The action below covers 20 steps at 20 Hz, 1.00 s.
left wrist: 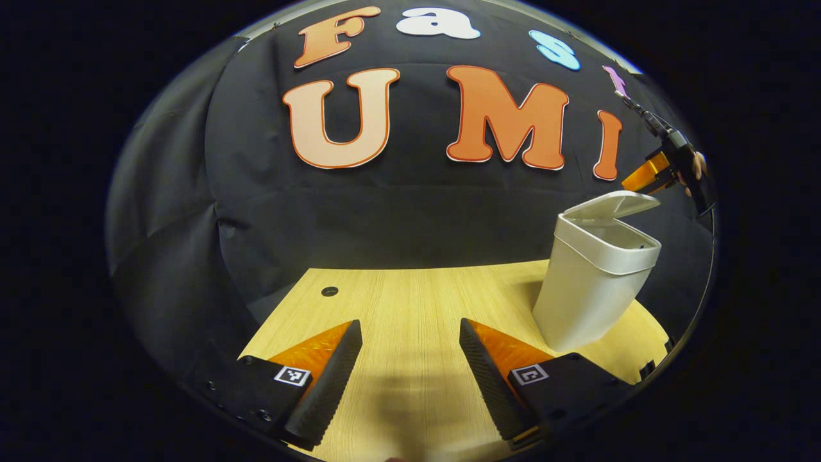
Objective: Press the lid of the desktop garbage bin to open it, pick up the crumpled paper on the desktop and throw it into the bin, then pick up the pop can on the desktop and drop it into the bin, and finally close the garbage bin lid.
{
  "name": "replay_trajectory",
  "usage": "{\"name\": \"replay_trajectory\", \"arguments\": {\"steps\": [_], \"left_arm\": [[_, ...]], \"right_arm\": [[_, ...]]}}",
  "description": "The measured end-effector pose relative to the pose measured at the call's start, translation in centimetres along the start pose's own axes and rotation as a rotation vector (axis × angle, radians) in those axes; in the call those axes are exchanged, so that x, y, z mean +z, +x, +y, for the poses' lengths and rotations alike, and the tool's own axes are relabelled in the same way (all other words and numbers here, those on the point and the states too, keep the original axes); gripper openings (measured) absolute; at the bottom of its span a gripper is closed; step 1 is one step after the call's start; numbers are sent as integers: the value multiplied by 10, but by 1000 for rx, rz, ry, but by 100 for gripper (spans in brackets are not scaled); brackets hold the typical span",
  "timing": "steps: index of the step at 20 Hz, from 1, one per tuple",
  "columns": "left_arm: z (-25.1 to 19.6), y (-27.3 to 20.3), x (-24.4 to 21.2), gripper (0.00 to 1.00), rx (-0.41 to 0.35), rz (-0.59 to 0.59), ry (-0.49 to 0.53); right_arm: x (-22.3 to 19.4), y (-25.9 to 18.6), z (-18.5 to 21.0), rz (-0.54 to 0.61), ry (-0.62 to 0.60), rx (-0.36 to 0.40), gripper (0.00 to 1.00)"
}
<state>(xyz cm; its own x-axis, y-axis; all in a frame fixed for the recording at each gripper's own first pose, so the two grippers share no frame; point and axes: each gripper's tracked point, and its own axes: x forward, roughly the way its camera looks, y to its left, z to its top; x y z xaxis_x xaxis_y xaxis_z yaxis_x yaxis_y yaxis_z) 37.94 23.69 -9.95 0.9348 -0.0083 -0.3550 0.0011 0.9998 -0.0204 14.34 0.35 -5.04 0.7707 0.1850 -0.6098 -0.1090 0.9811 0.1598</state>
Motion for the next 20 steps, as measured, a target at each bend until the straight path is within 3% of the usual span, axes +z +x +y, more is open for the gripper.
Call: {"name": "replay_trajectory", "arguments": {"steps": [8,20], "left_arm": [[1,2,-12,98,-5,25,-4],[7,11,-39,98,8,98,-49]], "right_arm": [[-55,9,5,122,10,6,84],[-73,17,6,179,-60,-26,83]]}}
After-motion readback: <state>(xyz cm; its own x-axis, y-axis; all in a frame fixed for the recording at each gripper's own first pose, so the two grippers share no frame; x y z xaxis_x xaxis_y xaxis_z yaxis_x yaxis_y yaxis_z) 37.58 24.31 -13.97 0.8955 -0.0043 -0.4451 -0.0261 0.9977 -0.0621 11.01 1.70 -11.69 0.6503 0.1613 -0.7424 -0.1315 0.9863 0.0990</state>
